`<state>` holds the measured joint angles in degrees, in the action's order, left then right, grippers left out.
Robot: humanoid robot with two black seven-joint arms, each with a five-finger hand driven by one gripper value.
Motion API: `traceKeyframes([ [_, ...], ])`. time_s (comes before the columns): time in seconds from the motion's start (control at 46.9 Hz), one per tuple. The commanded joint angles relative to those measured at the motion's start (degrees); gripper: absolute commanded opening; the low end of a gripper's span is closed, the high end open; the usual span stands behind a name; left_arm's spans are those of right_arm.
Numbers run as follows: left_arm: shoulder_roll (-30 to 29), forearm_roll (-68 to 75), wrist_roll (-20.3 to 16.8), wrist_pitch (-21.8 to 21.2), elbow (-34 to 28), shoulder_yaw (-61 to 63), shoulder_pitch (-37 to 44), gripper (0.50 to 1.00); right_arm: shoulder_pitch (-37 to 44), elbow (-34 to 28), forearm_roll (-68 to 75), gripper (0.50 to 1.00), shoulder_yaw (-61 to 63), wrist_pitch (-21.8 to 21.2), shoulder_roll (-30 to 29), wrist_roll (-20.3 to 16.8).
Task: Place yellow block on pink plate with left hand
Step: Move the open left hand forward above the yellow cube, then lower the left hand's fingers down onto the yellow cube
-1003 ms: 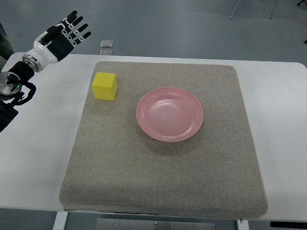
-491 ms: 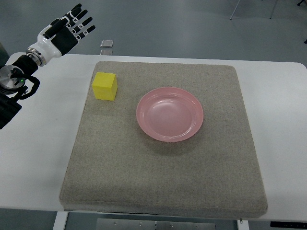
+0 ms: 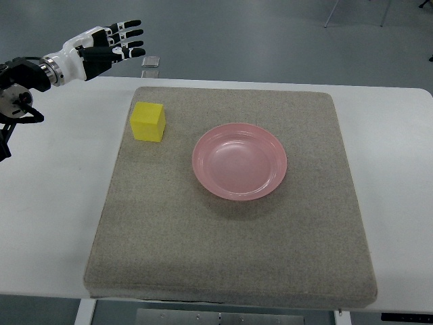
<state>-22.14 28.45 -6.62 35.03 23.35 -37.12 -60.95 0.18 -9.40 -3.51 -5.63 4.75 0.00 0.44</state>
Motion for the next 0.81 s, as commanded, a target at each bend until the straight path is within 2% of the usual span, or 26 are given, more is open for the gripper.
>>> traceKeyframes([
  [0.0,-0.6,7.1,-0.4,0.0,1.0,0.0,-0.4,0.994,0.0,0.0,0.0,0.924,0.0,0.0,0.0,0.0],
  [0.128,-2.7,16.3,-2.7,0.0,4.4,0.0,-1.3,0.994,0.0,0.0,0.0,0.924,0.0,0.0,0.0,0.0],
  [0.299,-4.2,26.9,-6.7,0.0,5.6,2.1,-3.5,0.992,0.0,0.0,0.0,0.924,0.0,0.0,0.0,0.0],
  [0.491,-4.2,39.8,-6.7,0.0,8.3,7.7,-6.3,0.992,0.0,0.0,0.0,0.924,0.0,0.0,0.0,0.0],
  [0.704,-4.2,41.4,-6.7,-0.2,11.8,17.0,-9.9,0.986,0.0,0.0,0.0,0.924,0.0,0.0,0.0,0.0],
  [0.789,-4.1,41.4,-6.7,-2.1,11.9,21.0,-10.5,0.984,0.0,0.0,0.0,0.924,0.0,0.0,0.0,0.0],
])
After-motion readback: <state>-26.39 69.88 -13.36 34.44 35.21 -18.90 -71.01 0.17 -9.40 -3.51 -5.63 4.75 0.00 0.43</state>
